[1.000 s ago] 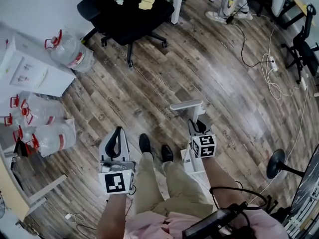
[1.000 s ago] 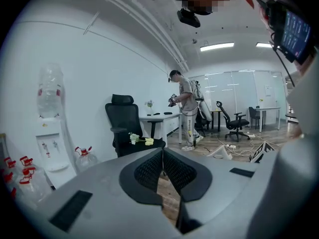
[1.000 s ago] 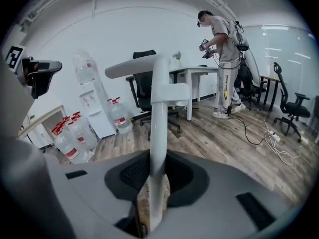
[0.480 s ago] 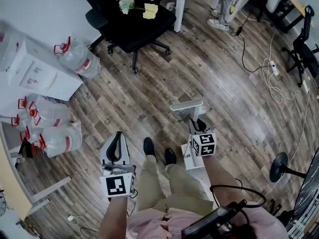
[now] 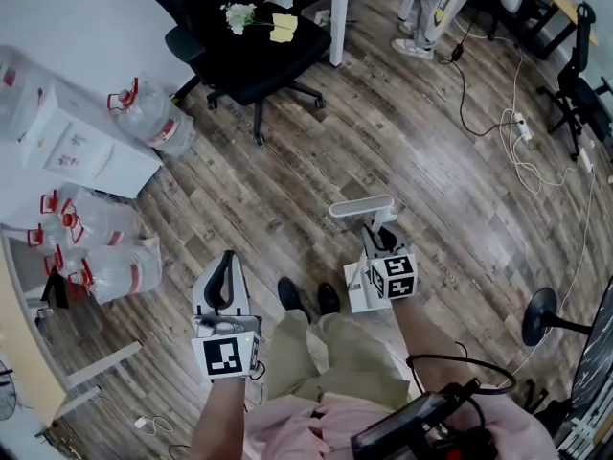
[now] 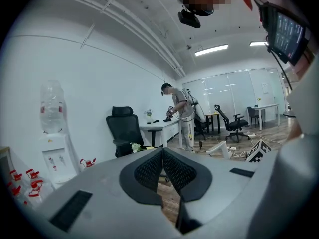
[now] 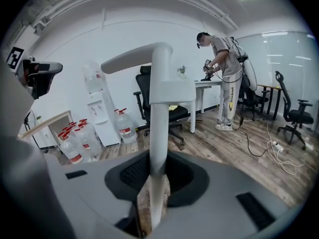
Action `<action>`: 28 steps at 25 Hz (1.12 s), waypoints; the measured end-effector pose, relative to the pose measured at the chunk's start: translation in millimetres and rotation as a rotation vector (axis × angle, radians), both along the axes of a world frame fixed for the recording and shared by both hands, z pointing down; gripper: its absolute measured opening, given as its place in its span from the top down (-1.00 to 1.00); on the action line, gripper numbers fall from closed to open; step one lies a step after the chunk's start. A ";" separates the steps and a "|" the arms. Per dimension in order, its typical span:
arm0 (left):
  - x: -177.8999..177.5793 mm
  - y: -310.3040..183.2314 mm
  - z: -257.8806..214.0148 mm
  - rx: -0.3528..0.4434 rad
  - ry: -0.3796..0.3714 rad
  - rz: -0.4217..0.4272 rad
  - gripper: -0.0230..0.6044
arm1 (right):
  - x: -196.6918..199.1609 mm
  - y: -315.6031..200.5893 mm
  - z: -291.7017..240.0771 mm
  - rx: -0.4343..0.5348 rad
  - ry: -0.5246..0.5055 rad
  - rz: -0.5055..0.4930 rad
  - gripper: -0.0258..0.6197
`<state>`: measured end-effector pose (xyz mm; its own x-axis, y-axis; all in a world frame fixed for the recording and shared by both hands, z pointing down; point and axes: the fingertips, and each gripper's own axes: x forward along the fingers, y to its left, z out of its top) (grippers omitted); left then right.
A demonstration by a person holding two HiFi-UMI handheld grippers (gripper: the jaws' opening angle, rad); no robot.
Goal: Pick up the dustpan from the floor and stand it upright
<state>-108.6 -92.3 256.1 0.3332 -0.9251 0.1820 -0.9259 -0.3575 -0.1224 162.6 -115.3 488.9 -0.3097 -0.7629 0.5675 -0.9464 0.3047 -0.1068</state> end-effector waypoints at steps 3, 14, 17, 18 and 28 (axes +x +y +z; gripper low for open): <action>2.9 6.6 -1.3 -0.010 -0.018 0.019 0.88 | -0.3 9.0 -4.1 0.000 -0.008 0.001 0.66; 6.3 53.4 -2.1 -0.021 -0.019 0.071 0.88 | -9.9 40.2 -44.7 0.088 -0.001 -0.002 0.71; 7.2 75.9 -7.5 -0.035 0.014 0.056 0.88 | -11.2 64.1 -42.1 0.075 0.016 -0.004 0.72; 6.3 82.8 -9.6 -0.033 0.012 0.056 0.88 | -11.4 72.2 -42.1 0.072 0.016 -0.004 0.72; 8.6 137.1 -27.5 0.022 -0.019 0.089 0.88 | -2.8 144.2 -36.7 0.041 0.025 0.015 0.57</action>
<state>-100.0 44.7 228.6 0.4112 -0.8958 0.1688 -0.8878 -0.4355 -0.1484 159.8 28.9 452.3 -0.2842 -0.7900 0.5432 -0.9531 0.2942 -0.0709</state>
